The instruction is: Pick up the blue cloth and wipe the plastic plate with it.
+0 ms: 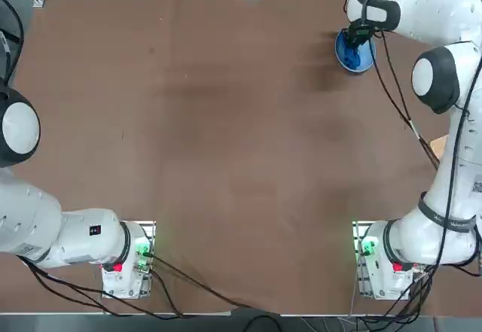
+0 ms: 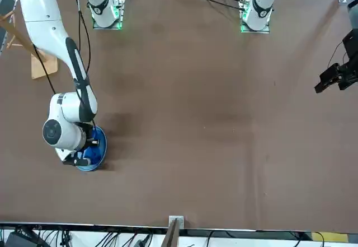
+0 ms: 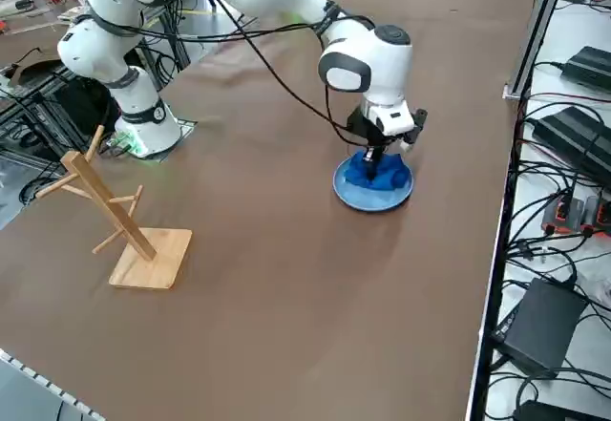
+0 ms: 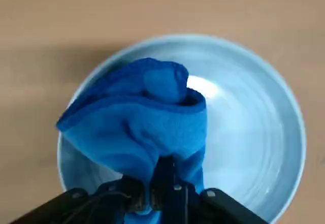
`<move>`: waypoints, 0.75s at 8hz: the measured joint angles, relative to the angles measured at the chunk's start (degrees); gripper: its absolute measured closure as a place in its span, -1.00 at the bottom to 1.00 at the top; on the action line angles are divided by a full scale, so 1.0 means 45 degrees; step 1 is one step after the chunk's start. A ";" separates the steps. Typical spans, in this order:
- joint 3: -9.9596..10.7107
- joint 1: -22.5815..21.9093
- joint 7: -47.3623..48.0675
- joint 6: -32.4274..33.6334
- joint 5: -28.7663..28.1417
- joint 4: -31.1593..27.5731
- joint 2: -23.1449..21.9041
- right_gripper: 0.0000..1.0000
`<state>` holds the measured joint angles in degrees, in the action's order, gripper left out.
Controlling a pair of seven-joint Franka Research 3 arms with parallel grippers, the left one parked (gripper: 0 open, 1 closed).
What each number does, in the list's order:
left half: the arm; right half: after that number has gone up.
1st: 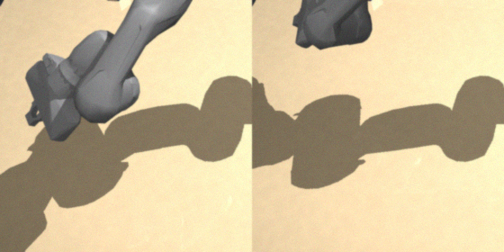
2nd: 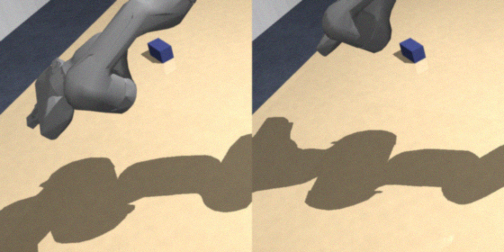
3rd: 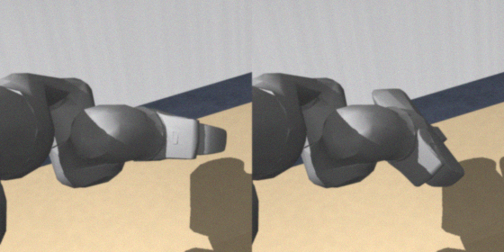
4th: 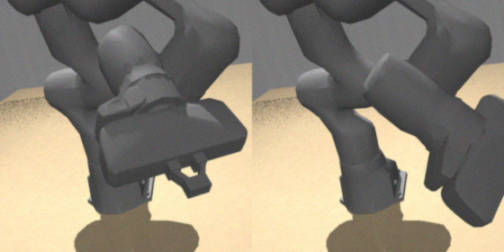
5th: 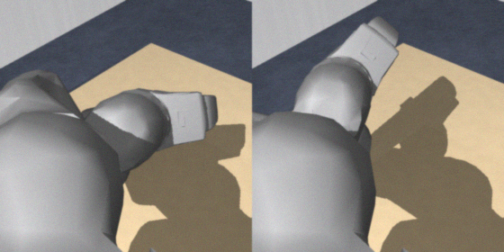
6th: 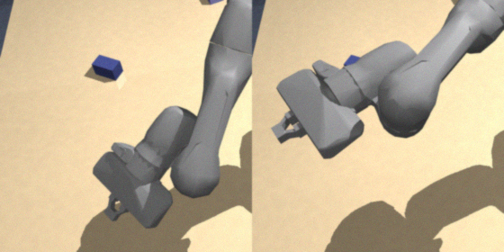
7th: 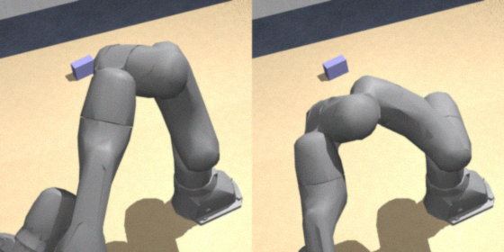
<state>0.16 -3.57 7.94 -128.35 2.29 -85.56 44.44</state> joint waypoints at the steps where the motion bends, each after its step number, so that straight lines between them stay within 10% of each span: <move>1: 0.0001 0.0191 -0.0339 -0.0290 -0.0002 0.0285 0.0196 0.89; 6: 0.0003 0.1236 -0.2000 0.0861 -0.0005 0.0927 0.0431 0.89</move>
<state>0.18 1.99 -1.06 -124.47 2.27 -81.39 46.39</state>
